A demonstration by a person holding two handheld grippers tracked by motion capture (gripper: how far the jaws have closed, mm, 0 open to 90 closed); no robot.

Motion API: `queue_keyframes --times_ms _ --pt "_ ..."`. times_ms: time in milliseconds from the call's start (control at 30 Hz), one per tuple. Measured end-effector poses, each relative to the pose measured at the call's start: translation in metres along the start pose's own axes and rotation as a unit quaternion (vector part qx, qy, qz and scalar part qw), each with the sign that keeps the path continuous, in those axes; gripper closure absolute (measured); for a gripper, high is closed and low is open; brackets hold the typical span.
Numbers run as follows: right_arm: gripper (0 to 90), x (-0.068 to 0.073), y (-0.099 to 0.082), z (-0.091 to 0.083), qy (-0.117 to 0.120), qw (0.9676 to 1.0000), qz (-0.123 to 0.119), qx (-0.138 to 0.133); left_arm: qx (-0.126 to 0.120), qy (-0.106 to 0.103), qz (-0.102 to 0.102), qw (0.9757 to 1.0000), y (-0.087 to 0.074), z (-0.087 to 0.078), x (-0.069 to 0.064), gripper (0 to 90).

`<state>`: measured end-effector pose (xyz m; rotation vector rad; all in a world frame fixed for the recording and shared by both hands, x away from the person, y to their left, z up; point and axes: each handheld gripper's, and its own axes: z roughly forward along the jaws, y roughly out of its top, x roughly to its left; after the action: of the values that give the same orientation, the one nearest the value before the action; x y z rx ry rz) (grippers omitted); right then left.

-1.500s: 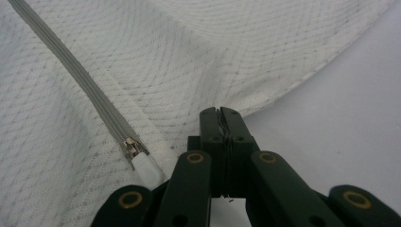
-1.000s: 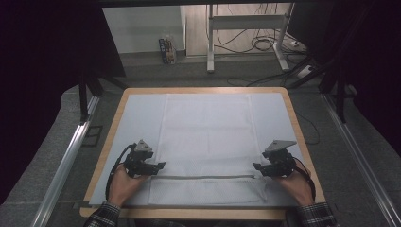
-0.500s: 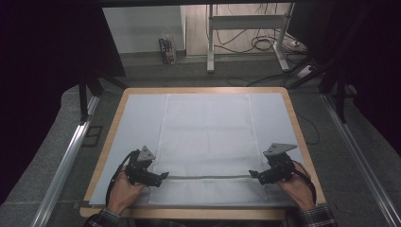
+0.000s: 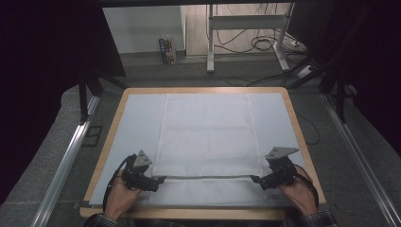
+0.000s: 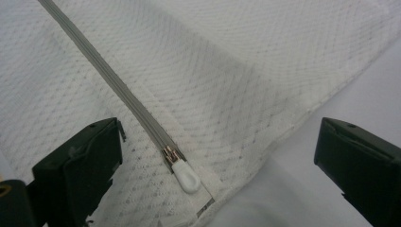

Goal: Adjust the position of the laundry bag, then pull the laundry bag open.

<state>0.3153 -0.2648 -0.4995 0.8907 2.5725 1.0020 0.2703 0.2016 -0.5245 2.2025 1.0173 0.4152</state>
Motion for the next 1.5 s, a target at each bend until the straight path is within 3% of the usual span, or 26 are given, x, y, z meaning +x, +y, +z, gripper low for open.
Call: queue_keyframes --times_ms 267,600,800,967,1067,1100,1167,1200,1300,1500 --pt "0.0 -0.003 -0.002 -0.002 -0.002 0.9998 0.020 0.002 0.001 -0.002 -0.004 1.0000 -0.001 0.001 0.002 2.5" --pt "0.0 0.002 -0.008 -0.004 -0.009 0.9999 0.004 0.011 0.006 -0.002 -0.002 1.0000 -0.001 0.003 0.002 2.7" --pt "0.0 0.006 -0.016 -0.004 0.005 0.9989 0.012 0.046 0.016 -0.004 0.010 0.9998 -0.001 0.006 -0.001 2.9" --pt "9.8 0.006 -0.022 -0.005 -0.009 0.9976 0.024 0.064 0.024 -0.005 0.016 0.9996 -0.001 0.007 -0.002 3.0" --pt "12.1 0.008 -0.021 -0.004 -0.005 0.9978 0.025 0.062 0.024 -0.006 0.017 0.9996 0.000 0.007 -0.003 3.4" --pt "12.7 0.010 -0.022 -0.001 -0.003 0.9974 0.018 0.069 0.024 -0.006 0.020 0.9995 0.000 0.008 -0.003 3.5" --pt "15.3 0.014 -0.021 0.001 -0.022 0.9966 -0.002 0.080 0.026 -0.006 0.023 0.9994 0.000 0.009 -0.004 3.5" --pt "16.6 0.015 -0.020 0.002 -0.025 0.9963 0.003 0.082 0.028 -0.005 0.024 0.9993 0.000 0.009 -0.005 3.6" --pt "28.4 0.020 -0.019 0.000 -0.037 0.9953 0.019 0.088 0.028 -0.003 0.029 0.9992 0.000 0.009 -0.006 3.7" --pt "52.9 0.030 -0.021 -0.004 -0.039 0.9957 0.027 0.079 0.027 0.004 0.037 0.9989 0.001 0.008 -0.008 3.9"
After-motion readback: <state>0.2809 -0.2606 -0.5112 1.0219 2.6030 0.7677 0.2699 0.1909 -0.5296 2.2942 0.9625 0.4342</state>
